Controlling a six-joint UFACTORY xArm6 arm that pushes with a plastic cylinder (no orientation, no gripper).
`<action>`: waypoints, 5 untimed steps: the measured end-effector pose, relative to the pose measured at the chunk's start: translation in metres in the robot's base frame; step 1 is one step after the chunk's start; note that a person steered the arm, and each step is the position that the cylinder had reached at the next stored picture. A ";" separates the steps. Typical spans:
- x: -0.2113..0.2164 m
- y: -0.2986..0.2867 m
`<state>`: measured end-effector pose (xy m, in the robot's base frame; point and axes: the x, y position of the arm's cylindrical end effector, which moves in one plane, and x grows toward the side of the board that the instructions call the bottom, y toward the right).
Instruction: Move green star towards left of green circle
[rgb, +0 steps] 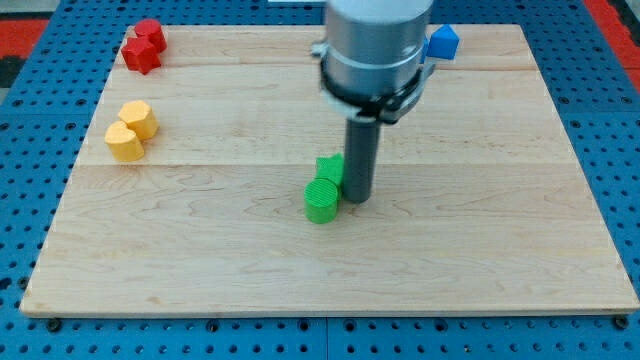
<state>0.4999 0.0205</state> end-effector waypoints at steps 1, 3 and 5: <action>-0.005 -0.025; 0.002 -0.025; -0.061 -0.028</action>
<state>0.4387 -0.0076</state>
